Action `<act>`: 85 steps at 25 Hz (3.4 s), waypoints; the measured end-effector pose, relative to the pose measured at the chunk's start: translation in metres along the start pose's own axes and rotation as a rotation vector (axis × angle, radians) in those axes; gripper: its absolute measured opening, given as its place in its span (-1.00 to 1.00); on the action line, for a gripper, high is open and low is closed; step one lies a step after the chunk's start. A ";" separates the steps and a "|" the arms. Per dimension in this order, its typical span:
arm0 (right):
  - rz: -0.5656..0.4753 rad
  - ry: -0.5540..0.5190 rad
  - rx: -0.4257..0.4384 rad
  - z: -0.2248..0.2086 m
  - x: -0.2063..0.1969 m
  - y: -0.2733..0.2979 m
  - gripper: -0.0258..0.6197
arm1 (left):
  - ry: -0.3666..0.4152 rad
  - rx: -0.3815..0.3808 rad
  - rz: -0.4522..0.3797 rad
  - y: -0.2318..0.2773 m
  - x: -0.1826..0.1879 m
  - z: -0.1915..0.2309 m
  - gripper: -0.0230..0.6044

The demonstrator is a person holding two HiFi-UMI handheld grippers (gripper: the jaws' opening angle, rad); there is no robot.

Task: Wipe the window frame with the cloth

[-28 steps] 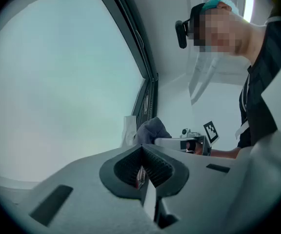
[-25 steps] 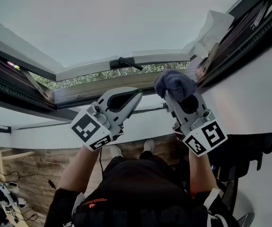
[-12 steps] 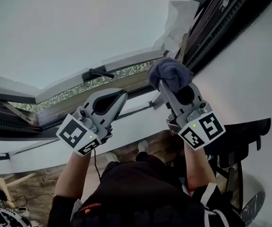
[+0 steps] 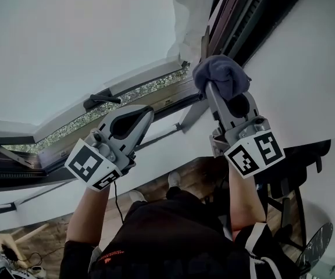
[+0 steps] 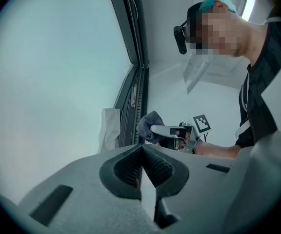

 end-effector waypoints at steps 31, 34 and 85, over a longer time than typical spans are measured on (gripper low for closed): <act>-0.025 0.104 -0.283 -0.088 -0.024 -0.004 -0.59 | -0.037 -0.067 0.074 0.052 -0.031 0.003 -0.86; -0.027 0.117 -0.293 -0.091 -0.028 -0.004 -0.59 | -0.041 -0.073 0.080 0.054 -0.034 0.004 -0.86; 0.172 0.273 -0.356 -0.122 -0.193 -0.019 -0.59 | -0.198 -0.069 0.243 0.058 -0.151 -0.001 -0.86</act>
Point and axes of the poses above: the fingertips, and each gripper's own axes: y forward along the fingers, z to its left, x out of its top, the point moved 2 cm from there along -y, backward along the fingers, and after that the axes turned 4 degrees about x, right-handed, at the moved point
